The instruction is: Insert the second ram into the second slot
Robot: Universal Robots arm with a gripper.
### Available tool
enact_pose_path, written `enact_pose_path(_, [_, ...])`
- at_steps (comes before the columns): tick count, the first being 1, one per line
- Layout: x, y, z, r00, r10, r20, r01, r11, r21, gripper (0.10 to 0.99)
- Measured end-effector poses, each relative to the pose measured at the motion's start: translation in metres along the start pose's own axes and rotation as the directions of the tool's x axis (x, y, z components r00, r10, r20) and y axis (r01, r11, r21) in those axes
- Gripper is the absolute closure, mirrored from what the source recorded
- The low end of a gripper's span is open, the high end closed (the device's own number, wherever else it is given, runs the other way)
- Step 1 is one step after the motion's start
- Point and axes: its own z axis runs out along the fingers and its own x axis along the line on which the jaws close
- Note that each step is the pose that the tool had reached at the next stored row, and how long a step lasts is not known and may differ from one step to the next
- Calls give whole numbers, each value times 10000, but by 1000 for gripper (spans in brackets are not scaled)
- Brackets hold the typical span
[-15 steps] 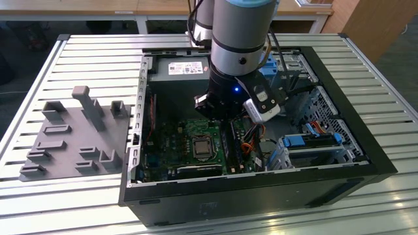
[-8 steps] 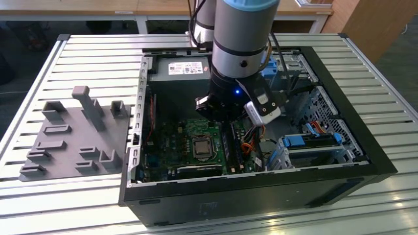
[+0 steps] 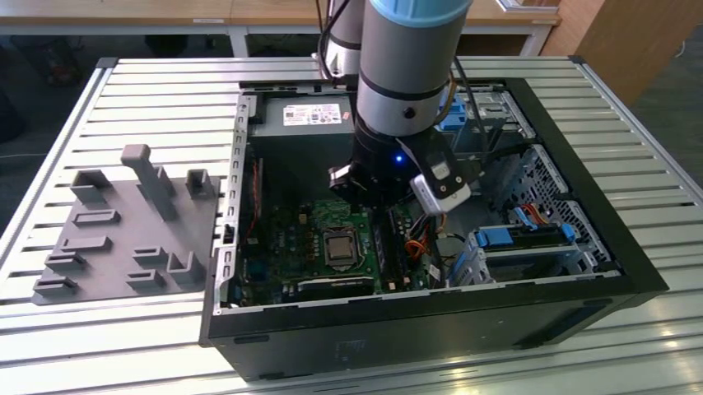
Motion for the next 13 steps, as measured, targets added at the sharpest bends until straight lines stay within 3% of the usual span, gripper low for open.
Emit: enact_pose_path(13, [-54,0,75,10000,1,-1,-1,10000,0,969])
